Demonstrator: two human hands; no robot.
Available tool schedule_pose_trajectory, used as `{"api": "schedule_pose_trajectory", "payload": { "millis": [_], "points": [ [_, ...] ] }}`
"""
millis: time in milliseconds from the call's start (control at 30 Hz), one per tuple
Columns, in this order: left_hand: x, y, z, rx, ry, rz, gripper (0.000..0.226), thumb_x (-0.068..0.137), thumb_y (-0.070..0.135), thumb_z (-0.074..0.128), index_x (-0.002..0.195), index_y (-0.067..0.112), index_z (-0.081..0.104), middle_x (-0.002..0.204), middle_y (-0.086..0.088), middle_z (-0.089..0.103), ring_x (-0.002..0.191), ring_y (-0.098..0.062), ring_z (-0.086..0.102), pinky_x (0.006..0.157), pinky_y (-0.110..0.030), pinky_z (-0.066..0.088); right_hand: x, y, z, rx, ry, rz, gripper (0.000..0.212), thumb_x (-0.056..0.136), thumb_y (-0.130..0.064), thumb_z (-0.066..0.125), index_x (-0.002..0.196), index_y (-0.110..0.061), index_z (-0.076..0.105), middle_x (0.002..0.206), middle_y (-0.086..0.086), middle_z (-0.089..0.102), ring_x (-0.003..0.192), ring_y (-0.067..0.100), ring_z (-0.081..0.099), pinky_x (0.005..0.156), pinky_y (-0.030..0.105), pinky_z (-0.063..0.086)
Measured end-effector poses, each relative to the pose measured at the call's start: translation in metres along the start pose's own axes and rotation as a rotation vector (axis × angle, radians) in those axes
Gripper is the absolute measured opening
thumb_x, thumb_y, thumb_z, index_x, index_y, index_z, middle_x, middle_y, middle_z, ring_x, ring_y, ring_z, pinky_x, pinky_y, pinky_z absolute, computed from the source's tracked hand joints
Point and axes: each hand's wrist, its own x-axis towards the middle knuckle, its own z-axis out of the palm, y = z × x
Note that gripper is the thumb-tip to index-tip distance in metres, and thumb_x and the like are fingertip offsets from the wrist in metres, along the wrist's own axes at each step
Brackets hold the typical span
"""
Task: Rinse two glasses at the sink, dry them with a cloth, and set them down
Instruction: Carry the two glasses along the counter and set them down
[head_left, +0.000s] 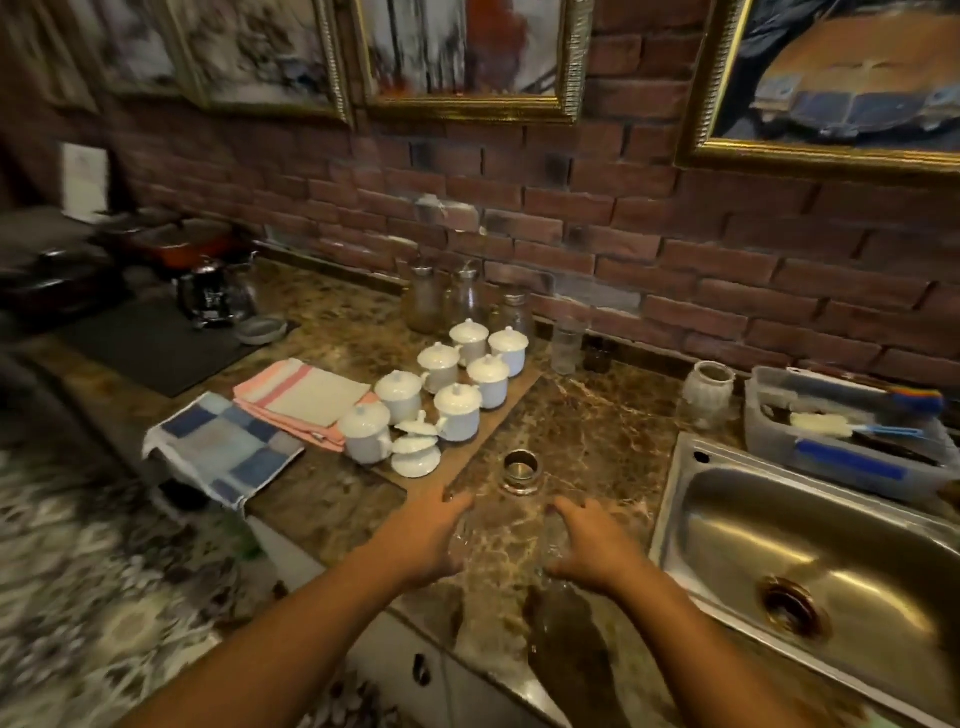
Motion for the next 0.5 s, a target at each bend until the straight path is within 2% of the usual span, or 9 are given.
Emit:
{"api": "schedule_pose_trajectory", "payload": {
  "millis": [133, 267, 500],
  "points": [
    [-0.041, -0.041, -0.006, -0.005, -0.02, -0.186, 0.082, 0.083, 0.047, 0.077, 0.151, 0.028, 0.035, 0.15, -0.013, 0.036, 0.135, -0.036, 0.04, 0.109, -0.046, 0.044, 0.014, -0.059, 0.02, 0.02, -0.04, -0.14, 0.077, 0.075, -0.042, 0.075, 0.144, -0.03, 0.042, 0.138, 0.014, 0.048, 0.125, 0.034, 0.053, 0.1, 0.036, 0.047],
    [-0.085, -0.085, -0.014, -0.082, -0.015, -0.292, 0.082, 0.081, 0.042, 0.081, 0.15, 0.029, 0.037, 0.147, -0.013, 0.037, 0.134, -0.037, 0.042, 0.109, -0.045, 0.044, 0.015, -0.124, 0.036, 0.009, -0.081, -0.226, 0.08, 0.076, -0.037, 0.076, 0.146, -0.029, 0.04, 0.142, 0.011, 0.045, 0.128, 0.031, 0.05, 0.099, 0.035, 0.047],
    [-0.145, -0.178, -0.018, -0.115, 0.093, -0.28, 0.08, 0.08, 0.042, 0.08, 0.148, 0.033, 0.04, 0.141, -0.007, 0.04, 0.13, -0.033, 0.043, 0.099, -0.039, 0.047, 0.003, -0.228, 0.072, -0.016, -0.078, -0.207, 0.077, 0.075, -0.038, 0.077, 0.143, -0.033, 0.042, 0.14, 0.009, 0.046, 0.122, 0.027, 0.054, 0.095, 0.036, 0.053]
  ]
}}
